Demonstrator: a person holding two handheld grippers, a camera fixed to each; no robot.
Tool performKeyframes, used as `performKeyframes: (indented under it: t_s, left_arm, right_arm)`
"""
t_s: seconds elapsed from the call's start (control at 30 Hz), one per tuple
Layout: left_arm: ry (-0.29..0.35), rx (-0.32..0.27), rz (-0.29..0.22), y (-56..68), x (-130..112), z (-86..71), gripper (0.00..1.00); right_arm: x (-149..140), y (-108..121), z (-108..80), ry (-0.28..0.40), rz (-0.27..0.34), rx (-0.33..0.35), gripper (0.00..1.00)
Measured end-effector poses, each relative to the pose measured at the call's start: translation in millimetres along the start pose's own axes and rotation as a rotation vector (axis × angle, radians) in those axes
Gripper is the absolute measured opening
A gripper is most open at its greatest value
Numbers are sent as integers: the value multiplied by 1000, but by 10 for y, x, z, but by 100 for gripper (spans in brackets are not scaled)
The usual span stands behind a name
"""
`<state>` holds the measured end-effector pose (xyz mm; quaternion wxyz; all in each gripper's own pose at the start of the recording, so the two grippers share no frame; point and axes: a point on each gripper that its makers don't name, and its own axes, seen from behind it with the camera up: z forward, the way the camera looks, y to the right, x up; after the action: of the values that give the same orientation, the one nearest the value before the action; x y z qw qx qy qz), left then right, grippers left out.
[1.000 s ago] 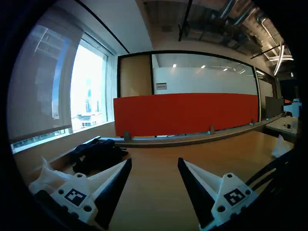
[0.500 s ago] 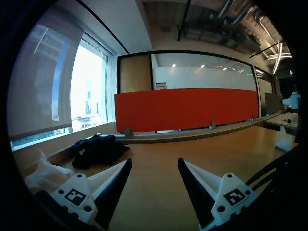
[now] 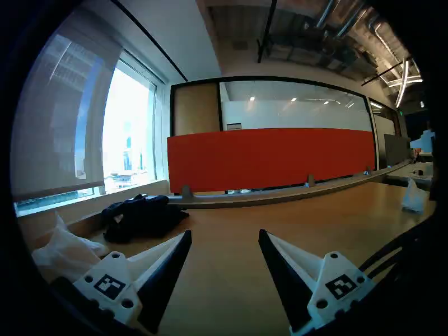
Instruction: Fold towel
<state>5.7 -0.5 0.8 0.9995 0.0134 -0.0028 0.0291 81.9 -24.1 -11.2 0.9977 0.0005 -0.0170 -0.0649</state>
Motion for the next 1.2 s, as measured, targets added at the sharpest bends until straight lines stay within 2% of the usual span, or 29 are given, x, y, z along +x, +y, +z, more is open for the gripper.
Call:
performKeyframes:
  t_s: [0.47, 0.87, 1.2]
  left_arm:
    - [7, 2, -63, -67, -37, -21, 88]
    - [6, -21, -60, -20, -43, -9, 88]
    - [6, -21, -60, -21, -45, 1, 88]
  right_arm:
    - [12, -23, 28, 9, -9, 5, 100]
    - [4, 69, 52, 49, 6, -6, 100]
    - [-261, 171, 116, 72, 76, -17, 100]
